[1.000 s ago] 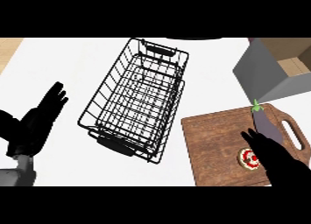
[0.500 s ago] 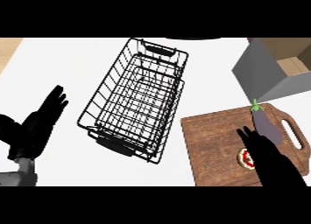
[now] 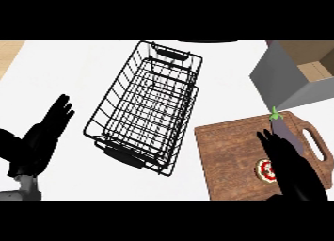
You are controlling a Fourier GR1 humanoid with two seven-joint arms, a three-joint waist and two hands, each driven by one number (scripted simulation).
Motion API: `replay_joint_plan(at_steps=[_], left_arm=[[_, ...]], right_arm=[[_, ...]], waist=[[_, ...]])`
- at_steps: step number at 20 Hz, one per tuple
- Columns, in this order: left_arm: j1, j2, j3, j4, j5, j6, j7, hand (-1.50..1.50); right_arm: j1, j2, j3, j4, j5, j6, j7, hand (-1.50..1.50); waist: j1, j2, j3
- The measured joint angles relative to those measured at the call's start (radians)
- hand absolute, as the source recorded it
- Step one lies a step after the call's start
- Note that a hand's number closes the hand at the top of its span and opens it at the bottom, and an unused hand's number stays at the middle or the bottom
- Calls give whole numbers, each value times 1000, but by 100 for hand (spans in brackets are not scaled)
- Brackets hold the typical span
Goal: Pick the cupcake from the cutting board and place it in the tiered basket
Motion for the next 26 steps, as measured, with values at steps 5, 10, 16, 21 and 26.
replay_joint_plan(at_steps=[5, 10, 16, 21, 26], left_arm=[[-7, -3, 24, 27, -6, -22, -20, 0], [-27, -9, 41, 51, -14, -38, -17, 0], [-35, -30, 45, 50, -32, -37, -2, 0], [-25, -43, 47, 60, -46, -44, -19, 0], [-17, -41, 57, 34, -45, -45, -5, 0]], right_arm=[[10, -3, -12, 11, -32, 99, -26, 150], [-19, 15, 18, 71, 57, 97, -72, 150], [2, 23, 27, 72, 156, 26, -127, 150], [58, 3, -40, 45, 185, -80, -169, 150], [142, -45, -178, -21, 124, -177, -224, 150]], waist=[[-1, 0, 0], [0, -4, -6], [-2, -4, -6], [-5, -2, -3], [-11, -3, 0]])
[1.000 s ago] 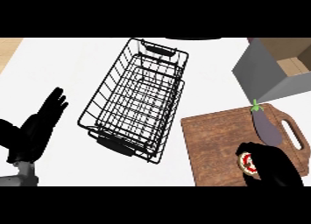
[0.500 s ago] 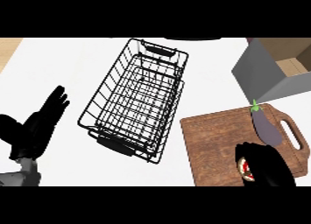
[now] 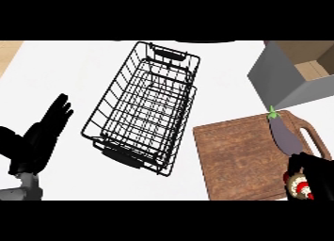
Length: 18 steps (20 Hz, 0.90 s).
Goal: Pick the cupcake from the cutting board and place it in the tiered basket
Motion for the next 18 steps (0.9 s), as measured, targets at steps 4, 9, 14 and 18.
replay_joint_plan(at_steps=[4, 9, 14, 18], left_arm=[[5, 5, 12, 3, 1, -1, -4, 0], [3, -8, 3, -21, -2, 12, 23, 0], [-17, -3, 11, -2, -7, 4, 25, 0], [-2, -7, 11, 9, -6, -15, -2, 0]], right_arm=[[31, 32, -69, -113, -110, -94, -60, 150], [43, 69, -110, -335, -260, -110, -82, 150], [-4, 76, -106, -482, -319, -23, 1, 150], [-132, 90, -42, -494, -322, 67, 129, 150]], waist=[[-10, -3, 1], [-11, -4, 0], [-1, 0, -1], [9, 1, -1]])
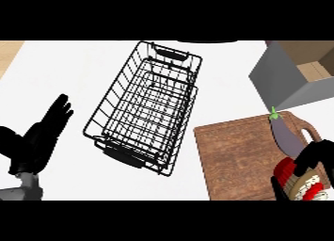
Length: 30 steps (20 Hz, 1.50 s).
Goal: Pick the cupcake from the cutting board and place it in the tiered basket
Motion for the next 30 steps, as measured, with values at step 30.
replay_joint_plan(at_steps=[30], left_arm=[[-38, -25, 11, 2, -26, -17, 31, 0]], right_arm=[[-950, 445, 361, 635, 143, 40, 593, 150]], waist=[[12, 2, 1]])
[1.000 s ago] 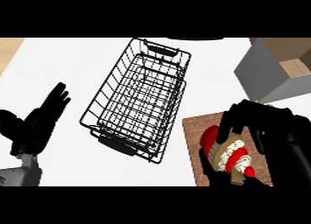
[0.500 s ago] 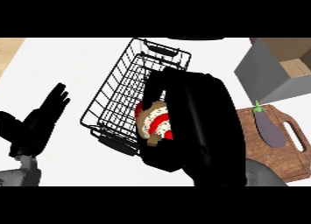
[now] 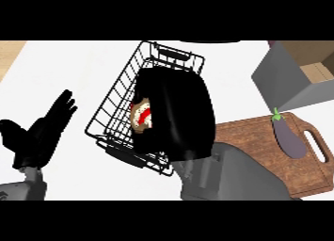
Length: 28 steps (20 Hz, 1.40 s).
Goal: Pick the cupcake from the cutting board and place it in the tiered basket
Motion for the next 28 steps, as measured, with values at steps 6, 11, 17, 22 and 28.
replay_joint_plan(at_steps=[6, 11, 17, 22, 28], left_arm=[[14, 2, 12, -23, 3, -12, 10, 0], [10, -1, 12, -32, 1, -18, 23, 0], [18, -17, 10, -27, -8, -18, 0, 0], [0, -7, 28, -7, -1, -32, -1, 0], [3, -8, 31, -5, -7, -35, -3, 0]], right_arm=[[-17, 3, 1, 114, 34, -66, -21, 150], [-31, 4, 15, 223, 78, -199, -71, 150], [-98, 4, 11, 358, 50, -380, -107, -150], [-137, 5, 25, 466, 15, -466, -148, -150], [-166, 4, 10, 476, -60, -585, -155, -150]], waist=[[0, 0, 0], [3, 1, 0], [7, 2, 0], [7, 2, 0], [8, 2, 0]])
